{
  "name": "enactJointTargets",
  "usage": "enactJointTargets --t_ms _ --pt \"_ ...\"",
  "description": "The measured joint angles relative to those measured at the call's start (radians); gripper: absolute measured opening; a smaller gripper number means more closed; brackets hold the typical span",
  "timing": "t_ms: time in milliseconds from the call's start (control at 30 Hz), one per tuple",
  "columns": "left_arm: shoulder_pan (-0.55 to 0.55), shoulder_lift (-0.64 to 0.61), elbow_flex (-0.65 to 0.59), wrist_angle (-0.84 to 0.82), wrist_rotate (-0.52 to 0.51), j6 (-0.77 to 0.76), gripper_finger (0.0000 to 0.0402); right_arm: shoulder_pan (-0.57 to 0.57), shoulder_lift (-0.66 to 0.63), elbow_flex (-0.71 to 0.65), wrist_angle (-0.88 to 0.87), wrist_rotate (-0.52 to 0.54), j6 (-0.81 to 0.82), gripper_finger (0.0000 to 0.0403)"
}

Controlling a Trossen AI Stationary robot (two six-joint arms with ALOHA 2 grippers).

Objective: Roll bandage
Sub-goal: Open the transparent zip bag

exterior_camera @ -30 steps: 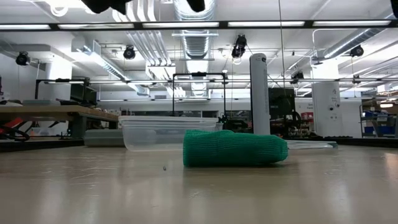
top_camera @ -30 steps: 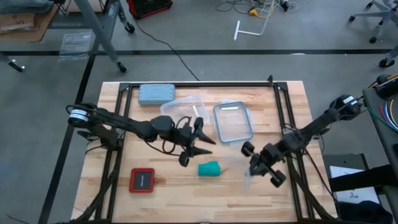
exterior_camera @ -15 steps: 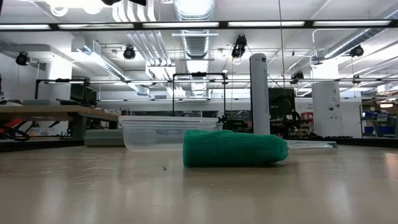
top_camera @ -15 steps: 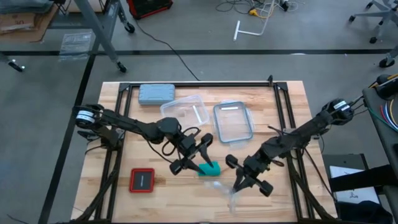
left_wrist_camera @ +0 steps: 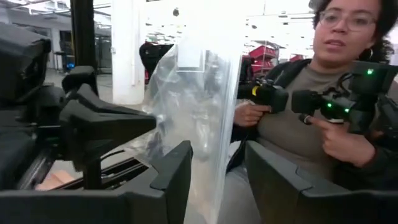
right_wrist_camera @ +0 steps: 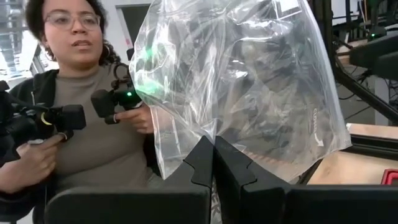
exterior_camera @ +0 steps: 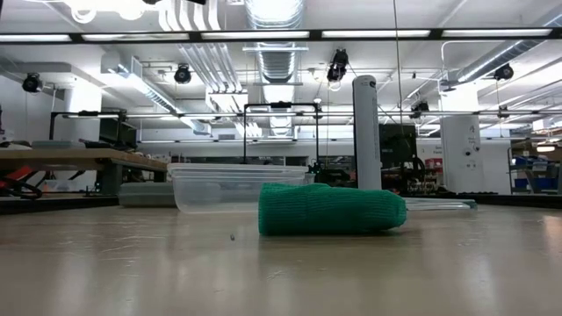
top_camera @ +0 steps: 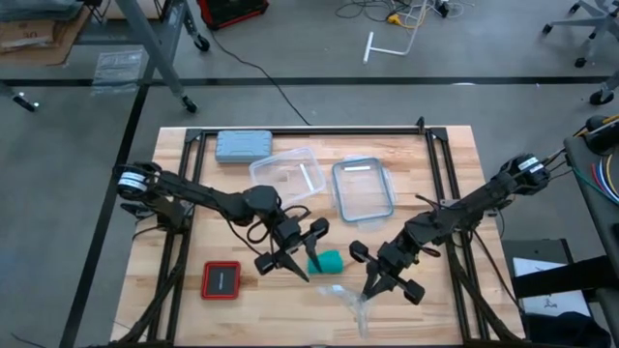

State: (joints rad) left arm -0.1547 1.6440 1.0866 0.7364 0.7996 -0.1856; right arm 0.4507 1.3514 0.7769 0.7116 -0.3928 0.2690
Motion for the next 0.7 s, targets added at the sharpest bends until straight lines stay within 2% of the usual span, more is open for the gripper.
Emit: enactJointTargets --t_ms 133,233,433,567,700 --pt "0.001 -0.001 0.000 0.000 -0.076 -0.001 0.0136 0.000 0.000 0.000 0.000 0.000 0.000 0.0000" --pt "0.002 -0.001 0.000 0.000 -0.083 -0.010 0.0130 -0.003 0.000 0.000 0.000 0.000 0.000 0.0000" --pt "-0.006 -0.001 0.000 0.000 -0.078 -0.012 0.0120 -0.023 0.000 0.000 -0.005 0.001 0.009 0.0000" --pt "-0.011 -0.001 0.000 0.000 -0.015 -0.018 0.0117 -0.030 0.000 0.000 -0.017 0.000 0.009 0.0000" --pt "-0.015 -0.001 0.000 0.000 0.004 -0.031 0.0122 -0.031 0.000 0.000 -0.026 0.000 0.011 0.0000"
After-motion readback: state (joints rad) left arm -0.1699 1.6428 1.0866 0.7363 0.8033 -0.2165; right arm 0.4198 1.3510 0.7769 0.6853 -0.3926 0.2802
